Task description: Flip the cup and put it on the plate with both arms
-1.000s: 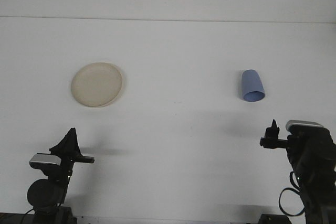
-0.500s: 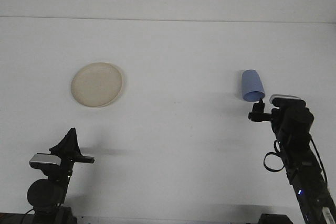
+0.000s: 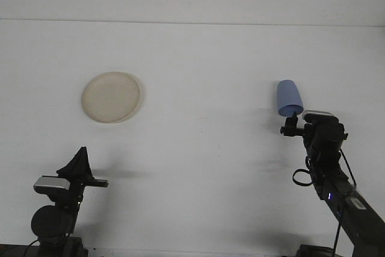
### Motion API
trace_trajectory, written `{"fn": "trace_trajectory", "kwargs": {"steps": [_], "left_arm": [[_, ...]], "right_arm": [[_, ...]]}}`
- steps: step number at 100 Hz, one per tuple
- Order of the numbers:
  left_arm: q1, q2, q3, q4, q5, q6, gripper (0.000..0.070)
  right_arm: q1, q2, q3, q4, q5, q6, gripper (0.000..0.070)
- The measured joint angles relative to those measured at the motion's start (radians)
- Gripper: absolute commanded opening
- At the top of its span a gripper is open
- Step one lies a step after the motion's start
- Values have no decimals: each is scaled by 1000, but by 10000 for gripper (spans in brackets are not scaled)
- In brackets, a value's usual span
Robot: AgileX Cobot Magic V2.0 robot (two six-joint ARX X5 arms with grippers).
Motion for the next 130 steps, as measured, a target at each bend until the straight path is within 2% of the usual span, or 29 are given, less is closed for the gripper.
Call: {"fn": "trace_trajectory", "kwargs": {"steps": [12, 31, 81, 87, 95, 107, 118, 130], "left_arm": [[0, 0, 0, 0, 0, 0, 12], [0, 0, 0, 0, 0, 0, 12], [0, 0, 0, 0, 0, 0, 12], [0, 0, 0, 0, 0, 0, 12], [0, 0, 0, 0, 0, 0, 12], [0, 0, 0, 0, 0, 0, 12], [0, 0, 0, 0, 0, 0, 12], [0, 0, 0, 0, 0, 0, 12]], "right_arm": [[-33, 69, 0, 62, -62, -2, 573], [-72, 178, 1, 156, -118, -8, 573], [-89, 393, 180, 184, -190, -71, 563], [-89, 408, 196, 185, -203, -73, 496], [-89, 423, 204, 200, -224, -75, 337], [-89, 428, 204, 222, -246, -81, 186], [-89, 428, 204, 229, -247, -82, 5], [-89, 428, 204, 230, -252, -82, 0]]}}
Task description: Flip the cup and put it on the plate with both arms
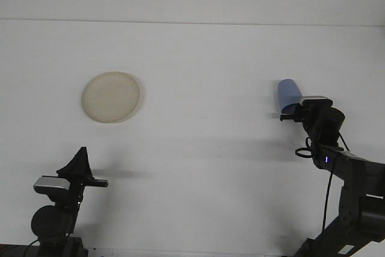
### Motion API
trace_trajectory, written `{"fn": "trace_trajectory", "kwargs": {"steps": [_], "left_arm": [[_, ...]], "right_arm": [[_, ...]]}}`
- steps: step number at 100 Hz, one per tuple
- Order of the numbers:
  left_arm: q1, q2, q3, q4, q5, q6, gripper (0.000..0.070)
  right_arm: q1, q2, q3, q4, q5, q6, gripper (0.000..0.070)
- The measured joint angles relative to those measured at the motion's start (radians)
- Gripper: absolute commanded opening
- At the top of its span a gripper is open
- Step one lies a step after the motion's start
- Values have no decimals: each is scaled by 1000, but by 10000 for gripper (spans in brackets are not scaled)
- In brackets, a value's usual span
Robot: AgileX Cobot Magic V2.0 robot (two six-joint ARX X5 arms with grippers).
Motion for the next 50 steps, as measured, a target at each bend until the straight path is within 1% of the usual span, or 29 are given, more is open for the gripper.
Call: {"fn": "trace_trajectory", "kwargs": {"steps": [15, 29, 38, 50], "left_arm": [[0, 0, 0, 0, 0, 0, 12], [0, 0, 0, 0, 0, 0, 12], [0, 0, 0, 0, 0, 0, 12], [0, 0, 0, 0, 0, 0, 12]], "right_arm": [[2, -10, 3, -19, 0, 0, 0], [21, -95, 2, -137, 14, 0, 0], [46, -189, 2, -228, 45, 0, 0], [96, -351, 2, -386, 106, 3, 0]]}}
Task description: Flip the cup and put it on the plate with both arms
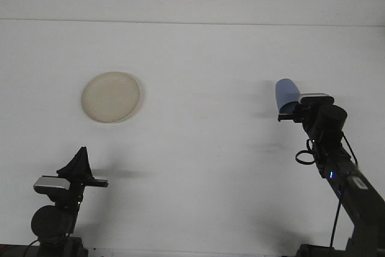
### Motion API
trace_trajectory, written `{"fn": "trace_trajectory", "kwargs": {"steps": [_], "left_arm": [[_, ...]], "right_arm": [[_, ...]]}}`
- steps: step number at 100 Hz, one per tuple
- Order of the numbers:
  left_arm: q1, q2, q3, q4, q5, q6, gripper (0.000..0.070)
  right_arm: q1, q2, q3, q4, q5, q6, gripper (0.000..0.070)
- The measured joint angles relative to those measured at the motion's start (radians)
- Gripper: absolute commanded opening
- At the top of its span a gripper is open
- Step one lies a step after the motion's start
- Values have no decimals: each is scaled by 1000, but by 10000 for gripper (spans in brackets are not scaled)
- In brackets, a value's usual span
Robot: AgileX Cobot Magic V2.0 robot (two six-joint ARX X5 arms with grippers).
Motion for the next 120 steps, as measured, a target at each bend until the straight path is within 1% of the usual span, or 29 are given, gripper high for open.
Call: {"fn": "trace_trajectory", "kwargs": {"steps": [9, 22, 39, 52, 63, 73, 82, 92, 105, 120], "left_arm": [[0, 0, 0, 0, 0, 0, 12], [0, 0, 0, 0, 0, 0, 12], [0, 0, 0, 0, 0, 0, 12], [0, 0, 0, 0, 0, 0, 12], [0, 0, 0, 0, 0, 0, 12], [0, 0, 0, 0, 0, 0, 12], [0, 0, 0, 0, 0, 0, 12], [0, 0, 0, 0, 0, 0, 12], [0, 0, 0, 0, 0, 0, 12], [0, 0, 0, 0, 0, 0, 12]], "right_arm": [[55, -130, 0, -147, 51, 20, 0], [153, -321, 0, -369, 95, 85, 0], [313, -513, 43, -658, 119, 200, 0], [446, -540, 140, -879, 187, 296, 0], [549, -507, 227, -1061, 241, 378, 0], [623, -440, 313, -1176, 241, 449, 0], [682, -363, 397, -1237, 240, 482, 0], [743, -261, 494, -1292, 231, 497, 0], [789, -95, 621, -1395, 180, 498, 0], [823, 100, 750, -1517, 139, 465, 0]]}}
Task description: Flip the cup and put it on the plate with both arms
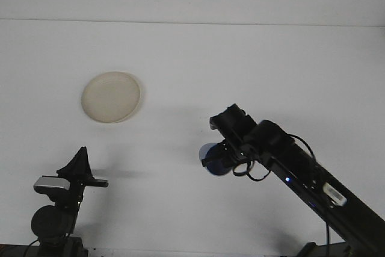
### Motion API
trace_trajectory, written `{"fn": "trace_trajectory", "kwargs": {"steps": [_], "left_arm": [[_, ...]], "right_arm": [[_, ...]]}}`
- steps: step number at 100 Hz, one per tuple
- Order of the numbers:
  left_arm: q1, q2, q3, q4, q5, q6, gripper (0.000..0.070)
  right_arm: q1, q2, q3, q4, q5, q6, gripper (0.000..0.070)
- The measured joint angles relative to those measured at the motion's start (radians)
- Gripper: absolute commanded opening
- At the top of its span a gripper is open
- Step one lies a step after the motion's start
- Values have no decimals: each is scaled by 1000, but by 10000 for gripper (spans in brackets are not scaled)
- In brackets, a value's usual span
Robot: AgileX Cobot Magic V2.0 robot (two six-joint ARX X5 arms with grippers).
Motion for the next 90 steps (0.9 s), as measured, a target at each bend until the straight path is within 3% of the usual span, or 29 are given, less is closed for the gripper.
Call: {"fn": "trace_trajectory", "kwargs": {"steps": [17, 36, 90], "left_arm": [[0, 0, 0, 0, 0, 0, 12], [0, 0, 0, 0, 0, 0, 12], [0, 0, 0, 0, 0, 0, 12]], "right_arm": [[24, 175, 116, -81, -12, -76, 0], [28, 258, 125, -82, -48, -126, 0], [28, 339, 125, -82, -58, -170, 17]]}}
